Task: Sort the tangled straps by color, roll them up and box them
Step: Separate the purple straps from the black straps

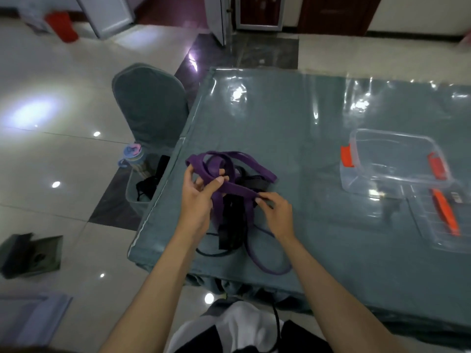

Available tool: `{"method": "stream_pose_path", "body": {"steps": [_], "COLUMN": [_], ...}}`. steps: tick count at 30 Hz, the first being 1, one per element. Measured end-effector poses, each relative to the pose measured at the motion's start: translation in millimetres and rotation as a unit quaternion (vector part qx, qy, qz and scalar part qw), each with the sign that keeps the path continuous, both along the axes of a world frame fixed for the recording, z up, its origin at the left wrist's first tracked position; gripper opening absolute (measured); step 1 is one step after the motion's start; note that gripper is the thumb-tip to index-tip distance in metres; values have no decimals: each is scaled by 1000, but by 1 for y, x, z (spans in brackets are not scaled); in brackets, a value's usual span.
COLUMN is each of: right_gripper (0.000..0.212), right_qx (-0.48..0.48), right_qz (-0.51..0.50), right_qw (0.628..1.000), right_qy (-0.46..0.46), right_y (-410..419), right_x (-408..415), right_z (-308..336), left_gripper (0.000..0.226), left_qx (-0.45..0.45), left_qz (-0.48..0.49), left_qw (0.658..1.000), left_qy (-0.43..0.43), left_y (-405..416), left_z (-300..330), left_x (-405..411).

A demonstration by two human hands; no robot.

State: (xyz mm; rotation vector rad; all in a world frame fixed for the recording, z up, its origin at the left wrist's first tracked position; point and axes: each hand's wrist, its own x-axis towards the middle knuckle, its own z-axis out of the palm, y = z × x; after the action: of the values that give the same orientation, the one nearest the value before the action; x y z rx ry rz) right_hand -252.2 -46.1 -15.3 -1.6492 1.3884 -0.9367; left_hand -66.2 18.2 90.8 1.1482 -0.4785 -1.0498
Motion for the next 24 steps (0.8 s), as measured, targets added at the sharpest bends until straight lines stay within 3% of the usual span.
{"method": "stream_pose_path", "body": {"steps": [4,8,12,19,24], "right_gripper": [24,7,13,11,6], "right_qx": [-39,-88,-113,27,164], "right_qz": [-40,-89,-85,-51,-4], "right_qw": [997,991,989,998,968], "right_qy": [-50,-50,-38,-38,-188], "right_y": [-28,-71,-105,-118,-98], "right_x": [-3,-3,-3,1,21], "right_z": [18,48,86,95,84], "left_gripper": [58,64,68,85,86], "left_qx": [-10,-28,-40,-6,35], "left_qz": [-7,-35,-59,-94,-161], "left_qw": [1000,998,997,984,967], "left_qy": [-19,-31,-42,-150,-196], "left_y": [-31,-60,-82,-99,-94], "left_z": [11,20,22,18,-2], "left_x": [15,25,30,38,31]}}
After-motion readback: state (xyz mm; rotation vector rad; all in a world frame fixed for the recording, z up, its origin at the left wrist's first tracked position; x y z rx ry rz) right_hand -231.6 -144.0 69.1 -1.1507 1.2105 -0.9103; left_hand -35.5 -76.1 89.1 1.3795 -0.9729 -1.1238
